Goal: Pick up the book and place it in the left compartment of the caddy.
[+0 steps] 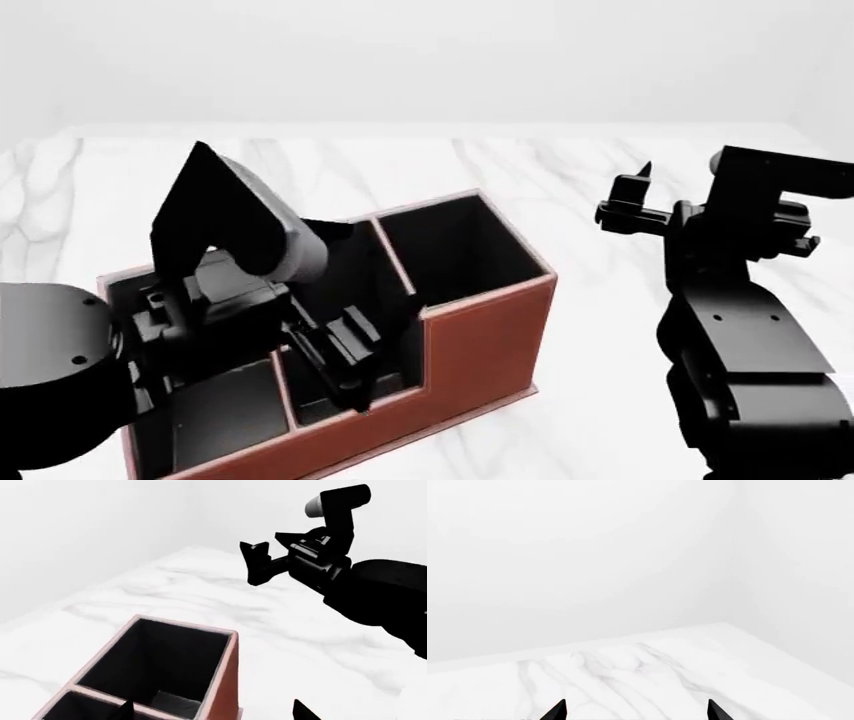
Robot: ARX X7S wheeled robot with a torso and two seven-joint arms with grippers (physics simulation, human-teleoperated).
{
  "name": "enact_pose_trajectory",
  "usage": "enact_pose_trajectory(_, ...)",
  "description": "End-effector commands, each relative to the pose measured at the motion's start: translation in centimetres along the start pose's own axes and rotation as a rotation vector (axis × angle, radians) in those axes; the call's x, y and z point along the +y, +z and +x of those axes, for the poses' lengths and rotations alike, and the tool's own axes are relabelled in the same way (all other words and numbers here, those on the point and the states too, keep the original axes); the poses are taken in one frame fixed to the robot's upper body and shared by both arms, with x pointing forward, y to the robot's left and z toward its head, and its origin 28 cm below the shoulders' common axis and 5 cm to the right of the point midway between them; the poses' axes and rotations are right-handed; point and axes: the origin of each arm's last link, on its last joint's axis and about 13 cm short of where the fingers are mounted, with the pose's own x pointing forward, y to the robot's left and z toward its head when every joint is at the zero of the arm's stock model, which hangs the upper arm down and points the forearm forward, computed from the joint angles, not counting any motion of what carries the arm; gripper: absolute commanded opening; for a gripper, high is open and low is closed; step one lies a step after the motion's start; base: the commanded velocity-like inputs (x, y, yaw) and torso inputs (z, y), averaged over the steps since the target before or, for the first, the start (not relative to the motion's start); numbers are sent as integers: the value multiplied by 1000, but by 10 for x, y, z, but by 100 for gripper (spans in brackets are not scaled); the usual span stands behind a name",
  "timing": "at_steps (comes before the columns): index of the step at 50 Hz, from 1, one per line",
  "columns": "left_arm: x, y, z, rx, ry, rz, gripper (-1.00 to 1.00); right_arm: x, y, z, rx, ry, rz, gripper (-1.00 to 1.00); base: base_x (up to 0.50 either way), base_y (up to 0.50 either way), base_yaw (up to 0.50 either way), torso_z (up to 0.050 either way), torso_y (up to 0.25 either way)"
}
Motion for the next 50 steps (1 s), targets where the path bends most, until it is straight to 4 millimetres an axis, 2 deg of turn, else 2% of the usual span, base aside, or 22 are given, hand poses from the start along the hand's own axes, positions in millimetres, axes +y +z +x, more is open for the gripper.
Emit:
enact_pose_trajectory(1,-5,24,-7,55,-300,-44,100,1,0,1,4,9,-8,100,0,0,0,0,0)
enact_pose_trajectory(12,-14,27,23,129,-426,-20,100,2,0,2,6,17,-8,100,0,0,0,0,0)
enact_pose_trajectory(27,-10,15,30,219,-471,-59,100,3,-2,2,9,19,-9,100,0,0,0,0,0)
enact_pose_trajectory(50,-23,5,51,544,-565,-4,100,6,-2,5,15,21,-26,100,0,0,0,0,0)
